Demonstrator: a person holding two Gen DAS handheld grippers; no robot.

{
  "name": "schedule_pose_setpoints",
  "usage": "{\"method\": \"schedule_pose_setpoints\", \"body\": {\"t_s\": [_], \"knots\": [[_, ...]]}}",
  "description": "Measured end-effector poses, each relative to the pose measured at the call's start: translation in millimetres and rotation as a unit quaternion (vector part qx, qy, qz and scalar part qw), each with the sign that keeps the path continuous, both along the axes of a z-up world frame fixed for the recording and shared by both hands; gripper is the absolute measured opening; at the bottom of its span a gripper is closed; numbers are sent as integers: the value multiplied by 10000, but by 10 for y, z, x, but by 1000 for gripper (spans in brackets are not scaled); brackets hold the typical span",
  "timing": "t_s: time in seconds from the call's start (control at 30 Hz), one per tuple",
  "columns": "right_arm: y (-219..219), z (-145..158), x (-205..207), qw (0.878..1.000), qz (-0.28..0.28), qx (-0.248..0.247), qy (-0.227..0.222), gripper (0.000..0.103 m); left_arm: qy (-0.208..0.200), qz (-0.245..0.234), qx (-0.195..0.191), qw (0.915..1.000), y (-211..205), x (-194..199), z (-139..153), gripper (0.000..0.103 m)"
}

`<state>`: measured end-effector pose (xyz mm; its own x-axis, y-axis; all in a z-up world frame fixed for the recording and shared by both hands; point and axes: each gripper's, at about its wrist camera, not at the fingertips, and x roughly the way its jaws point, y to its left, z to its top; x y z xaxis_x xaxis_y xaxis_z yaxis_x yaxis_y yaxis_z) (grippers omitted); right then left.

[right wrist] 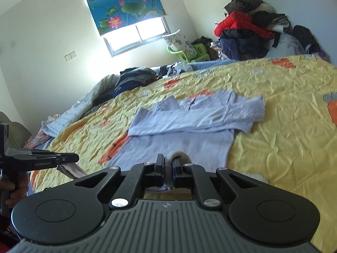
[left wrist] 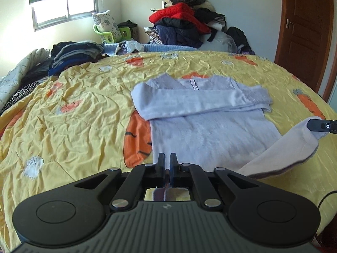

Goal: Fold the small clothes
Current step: 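Grasp the hem with the left tool while the right tool grasps the hem, then lift the hem with both tools and fold it toward the collar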

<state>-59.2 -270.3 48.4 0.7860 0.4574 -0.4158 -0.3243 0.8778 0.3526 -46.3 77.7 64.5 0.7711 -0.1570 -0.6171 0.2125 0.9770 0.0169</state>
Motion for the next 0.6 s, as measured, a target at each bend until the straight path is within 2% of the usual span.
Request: {"method": "schedule_pose_setpoints", "body": {"t_s": [0.13,0.6], "knots": [[24,64,141,9999,-34,-35,-155,12,-135,108,-79,9998,7,133,70,4],[-25,121,581,9993,-279,21,-240,12,-331,160,-169,9992,-88,637,199,4]]}}
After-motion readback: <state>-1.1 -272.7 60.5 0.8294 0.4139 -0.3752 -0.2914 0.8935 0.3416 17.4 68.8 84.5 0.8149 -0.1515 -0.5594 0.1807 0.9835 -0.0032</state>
